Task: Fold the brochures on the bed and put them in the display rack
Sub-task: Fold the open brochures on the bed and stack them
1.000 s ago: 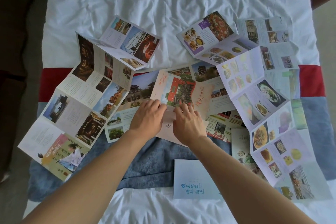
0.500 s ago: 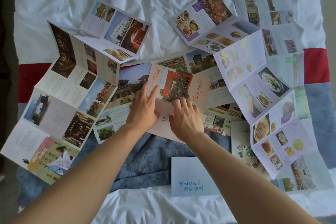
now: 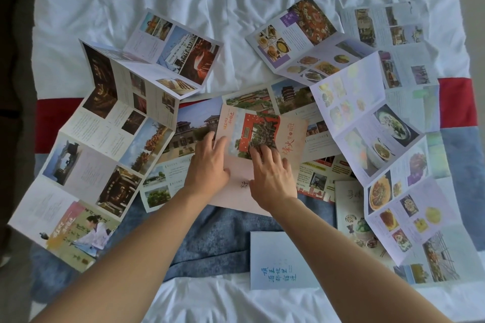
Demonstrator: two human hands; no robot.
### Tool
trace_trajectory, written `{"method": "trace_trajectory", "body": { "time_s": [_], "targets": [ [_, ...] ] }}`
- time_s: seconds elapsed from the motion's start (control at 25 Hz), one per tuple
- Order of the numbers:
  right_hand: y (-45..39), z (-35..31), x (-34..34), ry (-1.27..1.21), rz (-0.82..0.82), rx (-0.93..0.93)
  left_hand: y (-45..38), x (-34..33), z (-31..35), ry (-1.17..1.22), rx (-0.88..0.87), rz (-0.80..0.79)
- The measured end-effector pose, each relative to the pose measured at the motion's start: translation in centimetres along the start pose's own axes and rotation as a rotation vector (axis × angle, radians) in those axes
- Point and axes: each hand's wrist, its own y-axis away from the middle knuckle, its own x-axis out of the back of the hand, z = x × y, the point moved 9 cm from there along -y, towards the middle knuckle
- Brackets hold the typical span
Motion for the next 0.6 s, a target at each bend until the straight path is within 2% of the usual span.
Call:
{"method": "trace_trajectory", "body": {
  "time_s": [0.12, 0.2, 0.32, 0.6],
  "targets": [
    [0.0, 0.0, -0.2, 0.006, 0.004, -0.011, -0.3, 0.2, -1.0, 0.200, 0.140, 0.051],
    [0.1, 0.0, -0.1, -0.002, 0.014, -0.011, -0.4, 0.5, -1.4, 0.256, 0.173, 0.054],
    [0.3, -0.2, 0.4, -0.013, 0.061, 0.017, 0.0, 0.9, -0.7, 0.243, 0.092, 0.013],
    [0.1, -1.3, 1.4, -0.064, 0.110, 0.055, 0.6, 3.0, -0.4, 0.087, -0.034, 0.043]
  ]
}}
